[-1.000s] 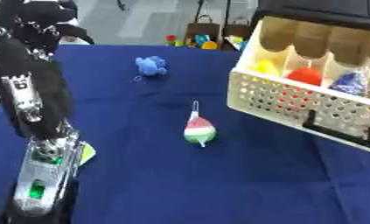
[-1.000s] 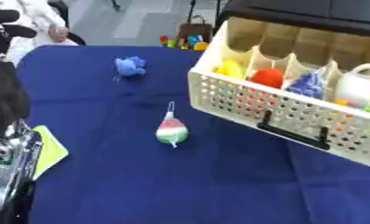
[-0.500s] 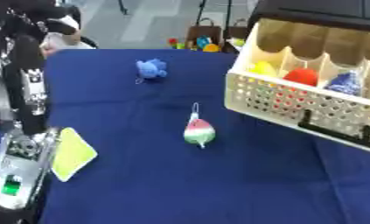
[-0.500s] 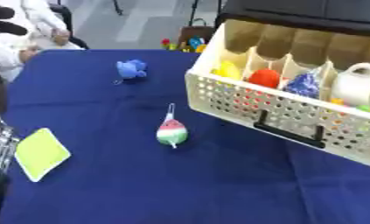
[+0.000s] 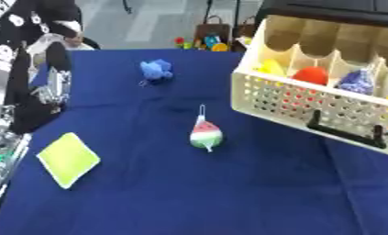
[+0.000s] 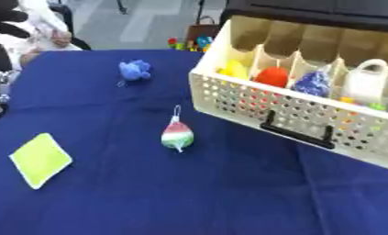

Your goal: Pick up objects from table and place into drawer.

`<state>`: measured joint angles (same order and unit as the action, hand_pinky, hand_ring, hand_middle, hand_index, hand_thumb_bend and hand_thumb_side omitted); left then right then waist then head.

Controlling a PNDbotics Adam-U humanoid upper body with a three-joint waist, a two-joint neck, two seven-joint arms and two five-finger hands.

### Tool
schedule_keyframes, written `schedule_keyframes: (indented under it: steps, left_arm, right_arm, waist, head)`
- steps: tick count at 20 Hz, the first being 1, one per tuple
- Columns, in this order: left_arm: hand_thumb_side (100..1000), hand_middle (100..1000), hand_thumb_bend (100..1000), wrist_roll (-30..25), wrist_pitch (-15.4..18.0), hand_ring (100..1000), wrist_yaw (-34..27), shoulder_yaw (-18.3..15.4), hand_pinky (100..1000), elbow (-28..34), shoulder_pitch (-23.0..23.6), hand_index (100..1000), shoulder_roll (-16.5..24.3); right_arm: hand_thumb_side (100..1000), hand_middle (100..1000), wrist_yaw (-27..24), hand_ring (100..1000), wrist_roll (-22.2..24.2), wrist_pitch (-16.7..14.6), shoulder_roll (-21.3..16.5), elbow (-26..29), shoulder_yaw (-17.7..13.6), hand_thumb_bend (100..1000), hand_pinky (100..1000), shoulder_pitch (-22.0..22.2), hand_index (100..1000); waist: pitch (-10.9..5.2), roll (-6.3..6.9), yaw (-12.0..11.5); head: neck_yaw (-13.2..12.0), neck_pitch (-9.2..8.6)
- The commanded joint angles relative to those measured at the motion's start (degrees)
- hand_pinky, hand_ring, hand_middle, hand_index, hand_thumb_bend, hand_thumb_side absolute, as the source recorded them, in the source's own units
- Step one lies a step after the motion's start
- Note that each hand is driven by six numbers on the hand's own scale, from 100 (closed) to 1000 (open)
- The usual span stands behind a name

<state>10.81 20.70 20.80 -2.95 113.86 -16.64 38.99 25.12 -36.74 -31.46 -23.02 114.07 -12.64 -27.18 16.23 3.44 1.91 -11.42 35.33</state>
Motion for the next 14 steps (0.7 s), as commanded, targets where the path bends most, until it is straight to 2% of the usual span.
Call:
schedule_keyframes:
  steps: [1,6,11,14]
  left_arm:
    - [595,802,100,-2.8,-3.1,787,3.1,-0.3,646,0.7,-0.6,975,6.9]
    - [601,832,100,-7.1,-7.5,819,7.4,0.1,673,-2.1,-3.3,983,13.9]
    - [625,858,100,-11.5,-11.7,849,10.4,3.0,699,-7.3,-7.6,1000,20.9]
    - [648,883,100,-14.1,-13.9,866,11.5,5.3,717,-10.0,-10.0,1000,23.6]
  right_arm:
    - [619,611,-0.5,563,-0.4,-0.9,-1.8,0.5,0.1,100,550,-0.4,727]
    - [615,604,-0.8,563,-0.3,-1.2,-1.6,0.5,0.3,100,549,-0.3,727]
    - [619,596,-1.2,563,0.1,-1.4,-1.4,0.5,0.7,100,550,-0.4,727]
    - [612,592,-1.4,562,0.5,-1.6,-1.5,0.5,1.0,100,550,-0.3,726]
  waist:
    - [-1.24,-0.25,0.3]
    - [-1.35,-0.74,1.4]
    - [-1.35,-1.12,2.7]
    - [-1.40,-1.00,3.1]
  head:
    - [0.0,1.12]
    - [-0.5,1.20]
    - [-1.8,0.44]
    - [-2.8,0.17]
